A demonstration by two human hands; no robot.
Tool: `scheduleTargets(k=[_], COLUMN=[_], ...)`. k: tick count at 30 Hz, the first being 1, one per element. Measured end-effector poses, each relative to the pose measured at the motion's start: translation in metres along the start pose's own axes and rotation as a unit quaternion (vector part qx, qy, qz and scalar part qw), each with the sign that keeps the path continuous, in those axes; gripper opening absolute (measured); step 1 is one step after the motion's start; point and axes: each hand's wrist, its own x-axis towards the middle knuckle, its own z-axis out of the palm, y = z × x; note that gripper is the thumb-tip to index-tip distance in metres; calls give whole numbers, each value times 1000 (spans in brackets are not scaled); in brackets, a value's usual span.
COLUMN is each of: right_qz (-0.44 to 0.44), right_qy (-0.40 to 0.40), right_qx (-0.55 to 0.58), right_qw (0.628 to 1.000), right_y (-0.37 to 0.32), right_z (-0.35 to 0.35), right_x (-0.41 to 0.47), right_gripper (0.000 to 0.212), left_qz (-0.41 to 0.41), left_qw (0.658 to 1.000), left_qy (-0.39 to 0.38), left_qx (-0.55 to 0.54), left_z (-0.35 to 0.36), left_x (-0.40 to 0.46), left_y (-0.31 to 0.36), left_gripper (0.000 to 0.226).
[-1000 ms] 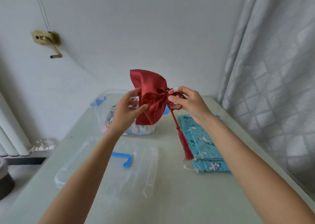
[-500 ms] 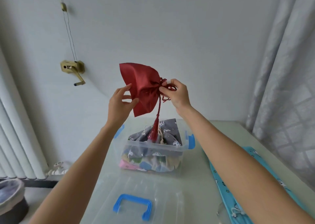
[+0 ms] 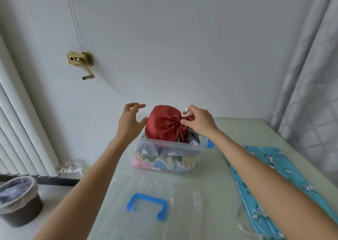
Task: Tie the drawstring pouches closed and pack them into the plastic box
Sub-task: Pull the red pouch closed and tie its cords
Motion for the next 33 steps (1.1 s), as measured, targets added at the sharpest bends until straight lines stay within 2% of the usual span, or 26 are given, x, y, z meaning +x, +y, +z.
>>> scheduleTargets(k=[2,4,6,8,11,14,16,20,22,25,29,33], right_qz=[-2,-9,-22,-42,-48,-46,-46,-71,-80,-65,-6,63], right_qy=[-2,2,-8,-56,-152,-135,-116,-64,-36,2,22,4], right_qx=[-57,-82,-68,-69,-147,-132,-109,-19,35,91,81,13], right_qw=[998,997,997,995,976,981,986,995,996,994,996,998], right_y=[7,9,6,3,2,4,4,6,7,14,44,93], right_z=[5,8,11,18,30,28,18,-4,-18,-39,-60,-76], right_x=[-5,-6,-4,-1,-1,-3,-5,-20,-37,-77,-150,-227], right_gripper=[17,18,17,14,27,30,27,22,20,18,19,18], left_qz=[43,80,101,106,85,42,37,66,103,156,119,78], left_qw=[999,989,974,966,953,937,946,975,980,981,988,972], left_qy=[-26,-121,-195,-217,-253,-302,-273,-146,-95,-59,-97,-208], left_qx=[1,-5,47,89,144,172,171,156,144,102,-31,-71], left_z=[0,2,11,22,30,31,30,28,28,33,57,99], left_x=[-5,-9,-8,-3,2,-2,-3,-11,-22,-49,-107,-174], left_y=[5,18,27,27,20,19,20,32,45,69,109,139], left_gripper=[44,52,59,64,48,38,38,34,30,24,24,18])
